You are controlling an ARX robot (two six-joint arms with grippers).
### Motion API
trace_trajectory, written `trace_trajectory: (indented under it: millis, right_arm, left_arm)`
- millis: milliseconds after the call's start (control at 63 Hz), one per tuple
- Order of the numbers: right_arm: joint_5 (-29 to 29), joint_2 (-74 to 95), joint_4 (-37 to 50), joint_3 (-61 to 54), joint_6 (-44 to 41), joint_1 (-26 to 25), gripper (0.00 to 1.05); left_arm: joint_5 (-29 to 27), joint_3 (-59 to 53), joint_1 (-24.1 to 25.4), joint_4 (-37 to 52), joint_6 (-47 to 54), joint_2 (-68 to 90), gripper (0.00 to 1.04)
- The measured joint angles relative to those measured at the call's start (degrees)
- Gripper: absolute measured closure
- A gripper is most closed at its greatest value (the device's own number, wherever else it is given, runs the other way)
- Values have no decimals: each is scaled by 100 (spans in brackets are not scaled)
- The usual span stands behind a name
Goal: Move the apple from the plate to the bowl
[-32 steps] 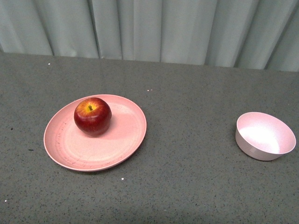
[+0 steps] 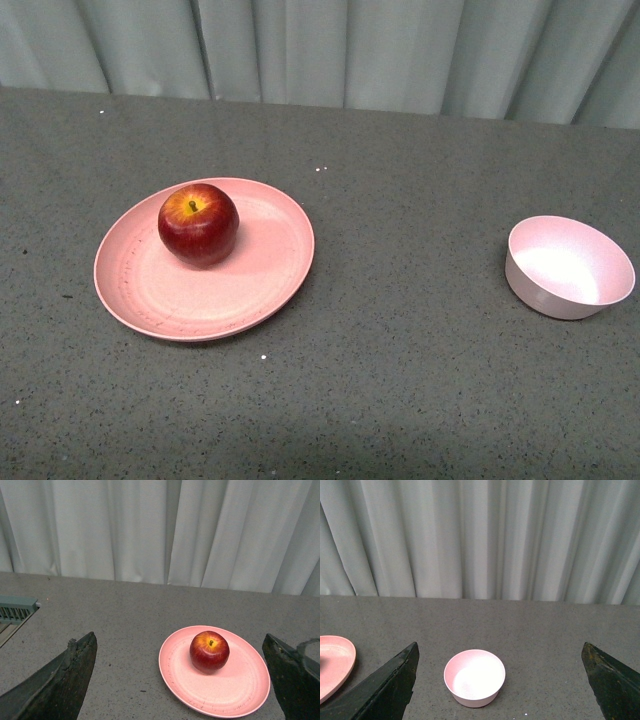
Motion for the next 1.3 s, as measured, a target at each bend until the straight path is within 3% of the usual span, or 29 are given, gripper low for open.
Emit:
trace_trajectory:
  millis: [1302]
  right_arm:
    - [0, 0, 0, 0, 0, 0, 9]
  left_arm:
    - [0, 0, 0, 0, 0, 0, 7]
